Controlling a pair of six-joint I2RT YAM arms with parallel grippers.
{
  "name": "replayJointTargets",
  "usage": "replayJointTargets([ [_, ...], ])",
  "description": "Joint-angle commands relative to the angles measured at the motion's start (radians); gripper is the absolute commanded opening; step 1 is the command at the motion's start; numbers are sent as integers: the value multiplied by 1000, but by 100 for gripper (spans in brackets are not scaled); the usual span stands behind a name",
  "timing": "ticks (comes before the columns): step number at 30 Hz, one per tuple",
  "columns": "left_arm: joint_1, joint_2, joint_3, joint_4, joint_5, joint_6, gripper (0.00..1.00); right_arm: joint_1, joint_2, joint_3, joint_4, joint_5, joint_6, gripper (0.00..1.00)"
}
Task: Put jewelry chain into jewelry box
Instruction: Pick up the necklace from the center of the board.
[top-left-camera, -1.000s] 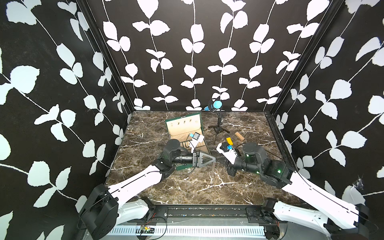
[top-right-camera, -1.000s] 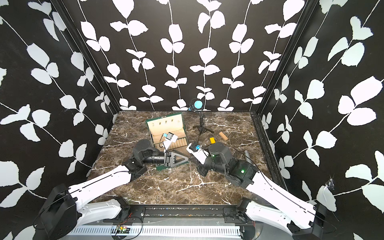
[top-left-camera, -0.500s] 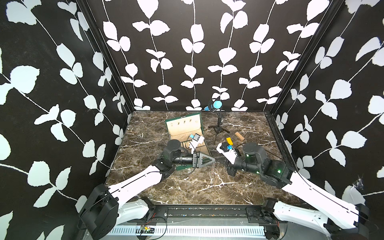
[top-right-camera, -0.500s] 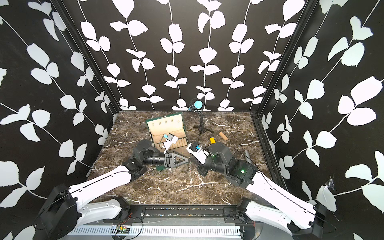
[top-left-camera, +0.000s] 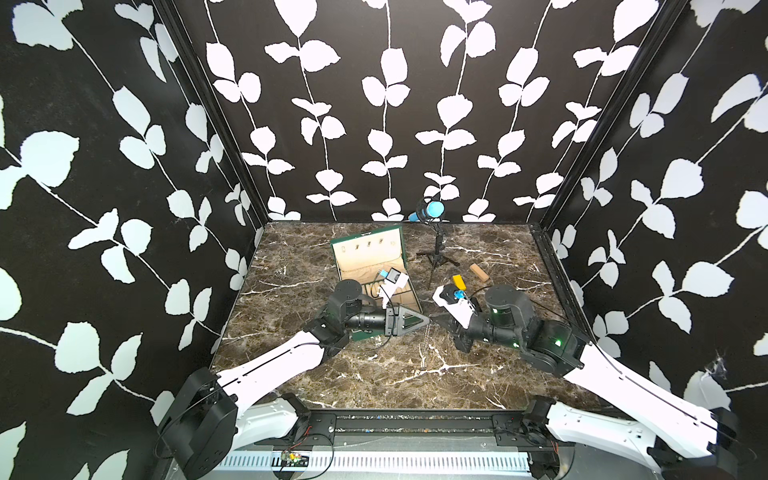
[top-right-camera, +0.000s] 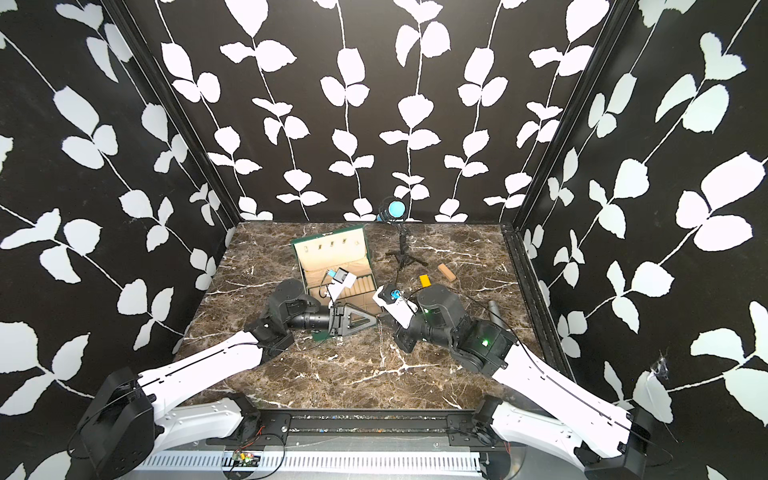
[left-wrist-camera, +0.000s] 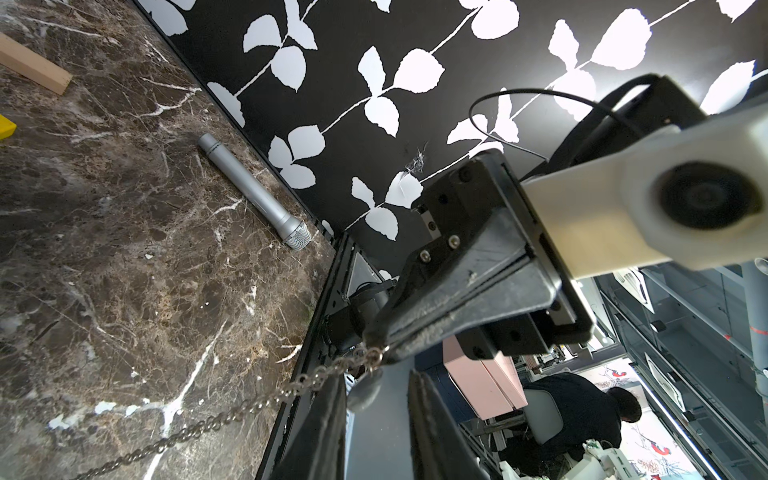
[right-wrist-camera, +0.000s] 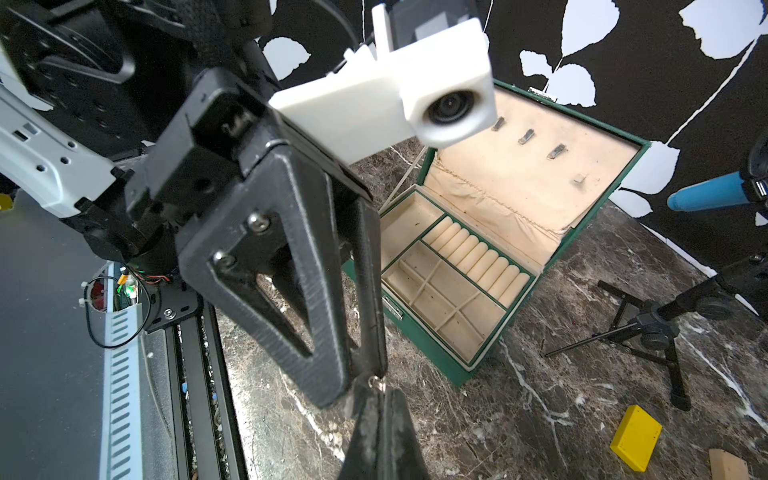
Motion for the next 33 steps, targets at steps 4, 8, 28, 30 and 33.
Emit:
replayJointTargets([
  [4,-4,-12,-4,-1,9,16,24,4,-8,-13,46,2,-2,0],
  [8,-4,-12,0,-5,13,15,21,4,-9,-11,45,3,-4,0],
  [28,-6,-26,13,-24,21,22,11,4,1,-17,42,8,-13,0],
  [30,-5,-26,14,-27,22,23,10,4,0,-19,42,8,-12,0],
  [33,-5,-28,15,-33,20,26,8,4,-2,-20,42,8,-12,0],
])
